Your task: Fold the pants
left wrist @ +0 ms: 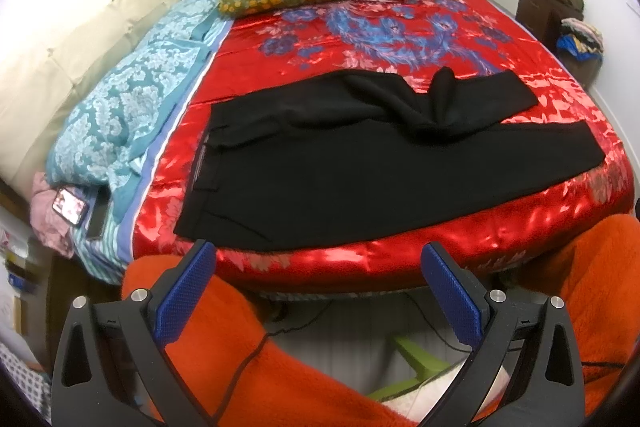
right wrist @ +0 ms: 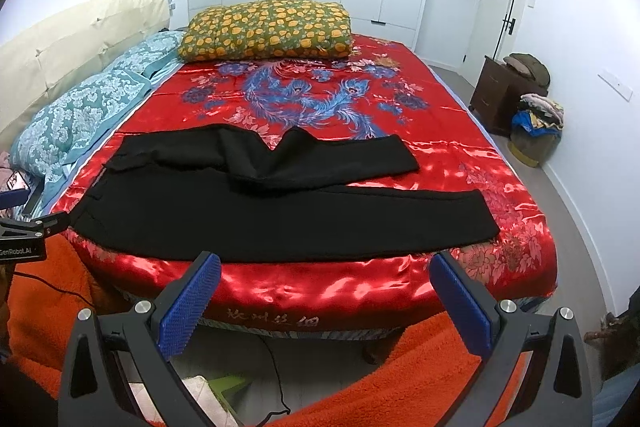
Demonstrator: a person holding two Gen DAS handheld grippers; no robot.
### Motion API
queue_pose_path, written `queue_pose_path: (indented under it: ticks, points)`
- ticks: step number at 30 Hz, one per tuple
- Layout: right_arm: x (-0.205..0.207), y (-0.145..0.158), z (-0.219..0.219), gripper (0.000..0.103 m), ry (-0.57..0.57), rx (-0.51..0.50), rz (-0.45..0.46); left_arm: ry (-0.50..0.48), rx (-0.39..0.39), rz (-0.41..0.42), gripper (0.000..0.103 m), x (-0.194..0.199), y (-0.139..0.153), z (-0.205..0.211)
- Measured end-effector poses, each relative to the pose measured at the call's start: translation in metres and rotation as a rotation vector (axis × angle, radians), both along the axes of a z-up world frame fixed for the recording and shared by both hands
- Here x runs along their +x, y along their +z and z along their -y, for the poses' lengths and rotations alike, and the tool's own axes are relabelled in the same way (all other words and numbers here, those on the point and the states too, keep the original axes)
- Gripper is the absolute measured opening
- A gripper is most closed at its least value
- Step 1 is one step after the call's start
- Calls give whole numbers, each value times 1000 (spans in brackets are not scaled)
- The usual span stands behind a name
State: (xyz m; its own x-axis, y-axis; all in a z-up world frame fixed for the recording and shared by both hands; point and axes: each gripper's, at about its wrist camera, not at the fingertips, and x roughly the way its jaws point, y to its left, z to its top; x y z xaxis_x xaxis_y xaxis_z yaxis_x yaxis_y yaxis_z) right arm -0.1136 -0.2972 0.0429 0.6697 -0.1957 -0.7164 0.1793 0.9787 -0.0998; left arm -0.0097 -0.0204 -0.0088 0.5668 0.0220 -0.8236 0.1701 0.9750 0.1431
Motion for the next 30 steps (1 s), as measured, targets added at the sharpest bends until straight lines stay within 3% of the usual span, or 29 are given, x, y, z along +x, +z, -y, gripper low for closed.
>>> queue_pose_path:
  ticks: [30]
  points:
    - [3,-1,-5,103,-11,-25,-15,4,-23,-28,102,8,-6,-7]
